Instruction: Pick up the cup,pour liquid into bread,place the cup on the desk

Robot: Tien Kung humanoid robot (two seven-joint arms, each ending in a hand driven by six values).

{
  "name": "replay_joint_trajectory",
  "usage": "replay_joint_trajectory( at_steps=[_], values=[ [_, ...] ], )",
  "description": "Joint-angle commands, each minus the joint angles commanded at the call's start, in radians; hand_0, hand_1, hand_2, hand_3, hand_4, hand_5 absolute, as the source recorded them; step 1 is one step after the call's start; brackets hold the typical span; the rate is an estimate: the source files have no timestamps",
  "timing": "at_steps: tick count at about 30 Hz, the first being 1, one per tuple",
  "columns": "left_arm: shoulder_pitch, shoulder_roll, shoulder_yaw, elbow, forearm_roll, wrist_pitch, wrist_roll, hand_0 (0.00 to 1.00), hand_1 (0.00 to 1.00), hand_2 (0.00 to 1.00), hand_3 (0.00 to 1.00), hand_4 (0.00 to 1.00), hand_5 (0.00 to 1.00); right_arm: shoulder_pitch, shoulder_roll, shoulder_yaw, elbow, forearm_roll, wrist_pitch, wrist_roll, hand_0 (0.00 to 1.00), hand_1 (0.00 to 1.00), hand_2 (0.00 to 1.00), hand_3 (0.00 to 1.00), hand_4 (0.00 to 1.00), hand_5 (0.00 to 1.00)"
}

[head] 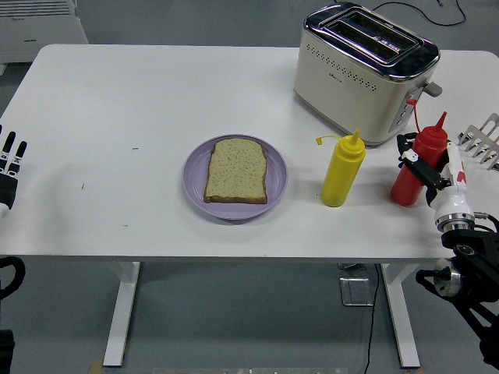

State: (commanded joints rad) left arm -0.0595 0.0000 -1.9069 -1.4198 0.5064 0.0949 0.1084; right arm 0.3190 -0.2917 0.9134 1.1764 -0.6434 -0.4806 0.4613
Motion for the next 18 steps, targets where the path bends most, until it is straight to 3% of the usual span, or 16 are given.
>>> replay_joint_trajectory(
  at_steps=[7, 8, 10, 14, 15, 18],
  values=[
    [0.001, 0.000, 0.001, 0.000, 0.000, 0.000, 0.000, 0.803, 0.783, 0.785, 0.718, 0.614, 0.998, -0.013, -0.005, 0.012, 0.015, 0.008, -0.016, 0.032, 0.360, 0.395, 0.434, 0.463, 0.741, 0.246],
    [0.001, 0.000, 0.001, 0.000, 0.000, 0.000, 0.000, 0.803, 0.783, 0.785, 0.719, 0.614, 0.998, -0.015, -0.005, 0.013, 0.017, 0.010, -0.018, 0.036, 0.428, 0.450, 0.455, 0.495, 0.744, 0.248],
    [0.002, 0.000, 0.001, 0.000, 0.000, 0.000, 0.000, 0.803, 0.783, 0.785, 0.719, 0.614, 0.998, -0.022, -0.006, 0.020, 0.022, 0.009, -0.017, 0.043, 0.428, 0.450, 0.455, 0.495, 0.744, 0.248],
    [0.001, 0.000, -0.001, -0.001, 0.000, 0.000, 0.000, 0.803, 0.783, 0.785, 0.719, 0.614, 0.998, -0.048, -0.014, 0.045, 0.038, -0.048, 0.020, 0.034, 0.428, 0.450, 0.455, 0.495, 0.744, 0.248],
    [0.001, 0.000, -0.002, -0.001, 0.000, 0.000, 0.000, 0.803, 0.781, 0.785, 0.718, 0.614, 0.998, -0.052, -0.015, 0.048, 0.040, -0.056, 0.025, 0.032, 0.701, 0.654, 0.655, 0.792, 0.815, 0.295],
    [-0.001, 0.000, -0.003, -0.001, 0.000, 0.000, 0.000, 0.803, 0.781, 0.785, 0.718, 0.614, 0.998, -0.079, -0.026, 0.073, 0.054, -0.091, 0.062, 0.008, 0.701, 0.654, 0.655, 0.792, 0.815, 0.295]
  ],
)
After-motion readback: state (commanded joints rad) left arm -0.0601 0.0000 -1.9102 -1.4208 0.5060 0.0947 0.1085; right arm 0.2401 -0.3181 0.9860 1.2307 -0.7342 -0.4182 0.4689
